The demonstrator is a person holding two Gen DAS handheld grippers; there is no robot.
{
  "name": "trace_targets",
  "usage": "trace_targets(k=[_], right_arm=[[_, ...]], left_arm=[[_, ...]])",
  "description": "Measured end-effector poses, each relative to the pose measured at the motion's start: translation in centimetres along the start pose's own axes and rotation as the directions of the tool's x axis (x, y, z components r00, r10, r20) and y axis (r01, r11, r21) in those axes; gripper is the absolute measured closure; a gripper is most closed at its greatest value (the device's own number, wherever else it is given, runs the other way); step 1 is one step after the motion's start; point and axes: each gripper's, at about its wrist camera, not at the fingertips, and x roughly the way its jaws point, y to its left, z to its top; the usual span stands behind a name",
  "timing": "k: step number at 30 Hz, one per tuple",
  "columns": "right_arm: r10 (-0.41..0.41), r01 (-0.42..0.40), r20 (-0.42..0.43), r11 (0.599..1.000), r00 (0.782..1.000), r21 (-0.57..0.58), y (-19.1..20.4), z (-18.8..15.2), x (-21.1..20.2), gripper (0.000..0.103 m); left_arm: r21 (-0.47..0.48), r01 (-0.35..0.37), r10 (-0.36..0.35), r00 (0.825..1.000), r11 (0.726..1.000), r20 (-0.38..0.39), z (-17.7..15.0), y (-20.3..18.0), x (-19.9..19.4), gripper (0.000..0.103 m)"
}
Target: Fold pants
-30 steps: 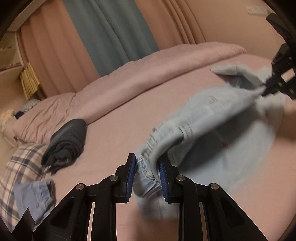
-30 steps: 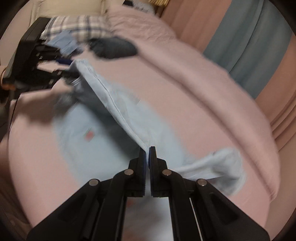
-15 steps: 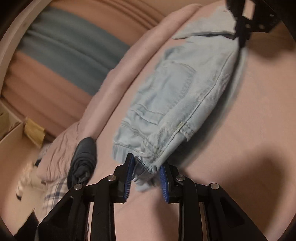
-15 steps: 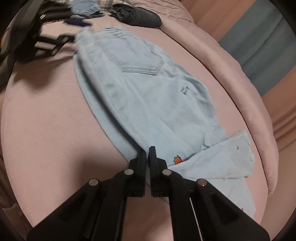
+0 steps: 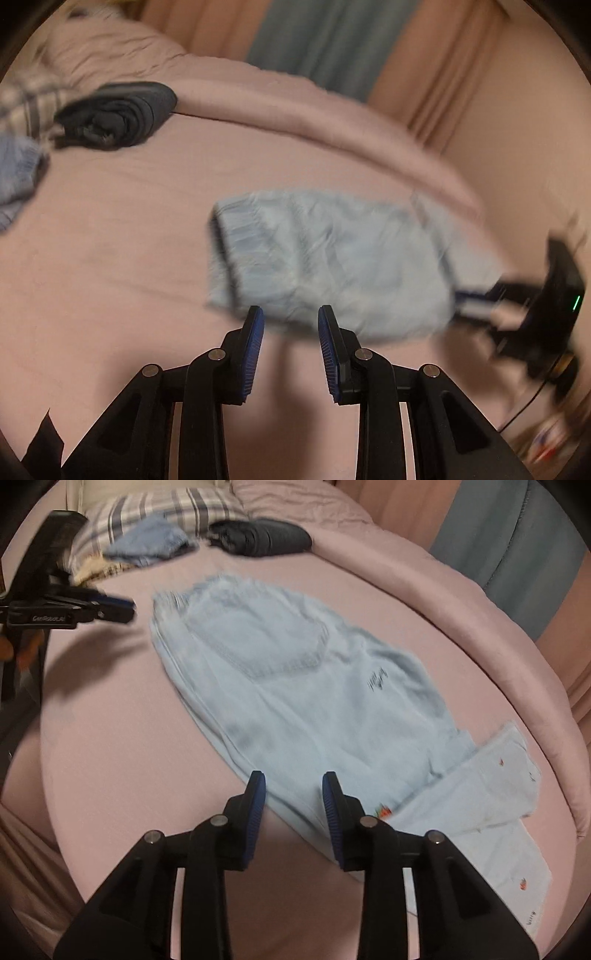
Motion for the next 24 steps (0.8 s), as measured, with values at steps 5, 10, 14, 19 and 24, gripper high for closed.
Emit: trace_targets(k=[5, 10, 14, 19, 24], right_arm=[[0.012, -0.018, 0.045, 0.992, 0.999, 0.127, -0.6, 1.9, 1.3, 0.083], [0.018, -0.005, -0.063, 0.98, 0.998, 0.197, -1.1, -0.2, 5.1, 0.081], [0.097, -0.072, -0.063, 0.944, 0.993, 0.322, -3.4, -1.3, 3.1, 0.076], [0.086, -0.094, 0.04, 0.835, 0.995, 0.541, -11.5, -2.2, -1.5, 0.051], [0.001, 0.008, -0.011, 0.648, 1.0, 0.762, -22.9, -1.0, -1.1, 0.043]], left_arm=[[0.174, -0.094, 0.092, 0.996, 0.98, 0.022, 1.1, -5.1, 3.3, 0.075], [0.235, -0.172, 0.204, 0.972, 0.957, -0.116, -0.3, -4.2, 7.6, 0.075], [0.271, -0.192, 0.238, 0.96, 0.943, -0.149, 0.2, -5.1, 6.6, 0.075], [0.394, -0.106, 0.173, 0.975, 0.913, -0.138, 0.1, -9.9, 7.0, 0.074], [0.314, 0.143, -0.051, 0.957, 0.938, -0.284, 0.8, -15.9, 12.8, 0.074]])
